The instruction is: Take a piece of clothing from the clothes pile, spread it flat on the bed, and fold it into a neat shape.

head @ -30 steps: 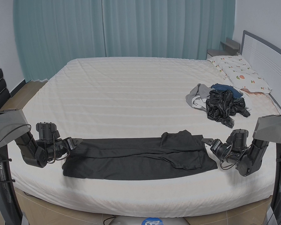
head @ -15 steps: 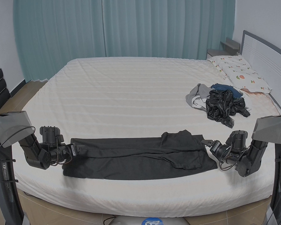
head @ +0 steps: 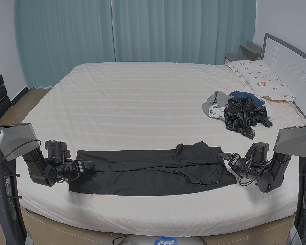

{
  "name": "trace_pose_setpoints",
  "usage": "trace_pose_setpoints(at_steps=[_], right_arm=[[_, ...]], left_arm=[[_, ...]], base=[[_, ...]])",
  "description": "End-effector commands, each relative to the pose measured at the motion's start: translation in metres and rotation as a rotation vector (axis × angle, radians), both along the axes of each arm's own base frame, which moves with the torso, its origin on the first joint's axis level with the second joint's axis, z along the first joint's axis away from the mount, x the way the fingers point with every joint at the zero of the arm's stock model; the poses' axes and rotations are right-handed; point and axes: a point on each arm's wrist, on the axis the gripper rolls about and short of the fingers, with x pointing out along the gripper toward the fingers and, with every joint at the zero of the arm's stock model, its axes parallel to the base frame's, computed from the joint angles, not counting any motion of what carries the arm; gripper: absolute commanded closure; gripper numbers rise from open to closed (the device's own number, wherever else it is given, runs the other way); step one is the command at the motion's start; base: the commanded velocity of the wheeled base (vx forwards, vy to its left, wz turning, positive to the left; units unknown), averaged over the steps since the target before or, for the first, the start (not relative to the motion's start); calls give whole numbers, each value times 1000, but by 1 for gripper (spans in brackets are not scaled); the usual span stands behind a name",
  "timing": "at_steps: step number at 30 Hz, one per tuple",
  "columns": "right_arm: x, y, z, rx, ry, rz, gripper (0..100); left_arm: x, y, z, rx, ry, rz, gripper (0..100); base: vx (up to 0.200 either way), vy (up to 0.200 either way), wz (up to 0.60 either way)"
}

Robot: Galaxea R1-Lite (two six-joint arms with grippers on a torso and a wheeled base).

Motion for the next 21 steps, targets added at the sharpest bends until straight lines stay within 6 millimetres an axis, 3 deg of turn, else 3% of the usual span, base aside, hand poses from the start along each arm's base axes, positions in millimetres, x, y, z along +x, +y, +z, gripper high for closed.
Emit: trace_pose_setpoints(at_steps=[1, 13, 14, 21], right_arm=[[0, 1, -1, 0, 3, 3, 0], [-1, 2, -1, 0, 3, 6, 0], [-1, 2, -1, 0, 3, 6, 0], [-1, 1, 0, 0, 1, 4, 0]], left_arm=[[0, 1, -4, -3, 5, 0, 0], [1, 3, -14, 10, -10, -13, 0], [1, 3, -14, 10, -10, -13, 100], [-1, 2, -10, 6, -15, -13, 100]], base=[[0, 0, 0], [0, 0, 0], [0, 0, 0], [0, 0, 0]])
